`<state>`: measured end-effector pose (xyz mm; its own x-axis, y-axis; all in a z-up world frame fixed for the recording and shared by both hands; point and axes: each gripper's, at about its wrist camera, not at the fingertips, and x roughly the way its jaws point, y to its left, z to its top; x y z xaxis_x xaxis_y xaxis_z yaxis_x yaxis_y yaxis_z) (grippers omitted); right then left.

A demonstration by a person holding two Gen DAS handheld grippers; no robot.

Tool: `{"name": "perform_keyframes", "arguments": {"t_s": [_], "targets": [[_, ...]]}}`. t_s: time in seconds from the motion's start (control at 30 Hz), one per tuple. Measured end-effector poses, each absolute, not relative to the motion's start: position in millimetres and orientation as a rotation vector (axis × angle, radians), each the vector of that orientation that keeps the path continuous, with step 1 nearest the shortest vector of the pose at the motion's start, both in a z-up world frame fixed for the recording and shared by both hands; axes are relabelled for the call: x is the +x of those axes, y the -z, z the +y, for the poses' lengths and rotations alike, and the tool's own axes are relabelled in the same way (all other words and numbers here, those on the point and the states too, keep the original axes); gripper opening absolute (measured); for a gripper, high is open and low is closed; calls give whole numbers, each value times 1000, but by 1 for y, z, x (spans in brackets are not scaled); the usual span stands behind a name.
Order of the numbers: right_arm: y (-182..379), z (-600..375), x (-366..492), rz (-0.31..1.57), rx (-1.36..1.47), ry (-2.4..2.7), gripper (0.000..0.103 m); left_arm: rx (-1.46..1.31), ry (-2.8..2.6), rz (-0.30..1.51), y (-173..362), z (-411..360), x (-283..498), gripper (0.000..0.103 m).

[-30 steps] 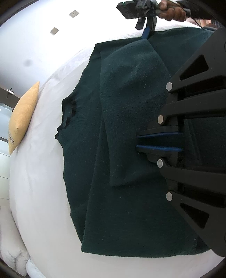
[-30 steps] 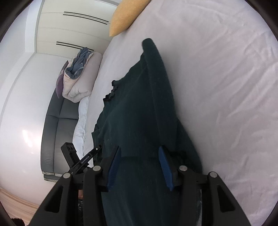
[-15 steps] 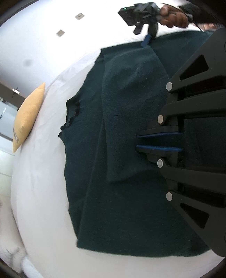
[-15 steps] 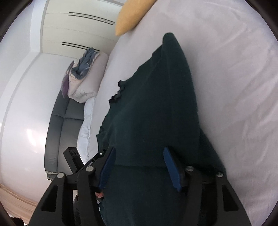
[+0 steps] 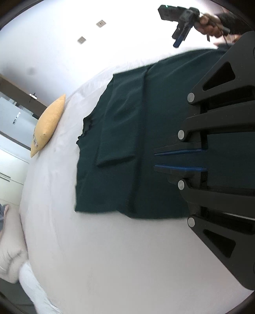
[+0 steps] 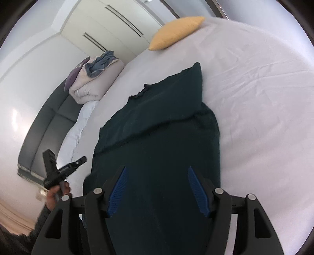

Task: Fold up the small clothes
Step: 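Move both open grippers to the sweater hem at the bed edge, then close both grippers on the sweater hem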

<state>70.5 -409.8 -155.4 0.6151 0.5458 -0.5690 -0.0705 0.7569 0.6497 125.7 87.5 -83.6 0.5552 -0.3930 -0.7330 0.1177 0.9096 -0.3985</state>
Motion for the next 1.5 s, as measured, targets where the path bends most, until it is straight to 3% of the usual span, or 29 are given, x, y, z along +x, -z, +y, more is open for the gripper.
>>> {"name": "perform_keyframes", "arguments": {"t_s": [0.03, 0.1, 0.13, 0.17, 0.4, 0.73, 1.0, 1.23, 1.5], "targets": [[153, -410, 63, 829, 617, -378, 67, -326, 308, 942, 82, 94, 113, 17], [149, -411, 43, 804, 583, -376, 67, -320, 292, 944, 79, 104, 86, 40], [151, -410, 35, 812, 577, -383, 67, -331, 278, 946, 79, 110, 72, 65], [155, -412, 28, 840, 581, -389, 67, -346, 270, 942, 79, 115, 61, 71], [180, -429, -15, 931, 696, -374, 67, -554, 355, 1032, 99, 151, -6, 71], [201, -439, -51, 1011, 747, -347, 67, -571, 390, 1186, 133, 153, -57, 66], [214, -442, -55, 1043, 775, -338, 67, -647, 383, 1234, 161, 164, -68, 65], [217, -443, -60, 1045, 803, -348, 67, -700, 405, 1260, 173, 175, -72, 55], [220, -449, -60, 1056, 828, -366, 67, -691, 414, 1265, 176, 174, -66, 55]]}}
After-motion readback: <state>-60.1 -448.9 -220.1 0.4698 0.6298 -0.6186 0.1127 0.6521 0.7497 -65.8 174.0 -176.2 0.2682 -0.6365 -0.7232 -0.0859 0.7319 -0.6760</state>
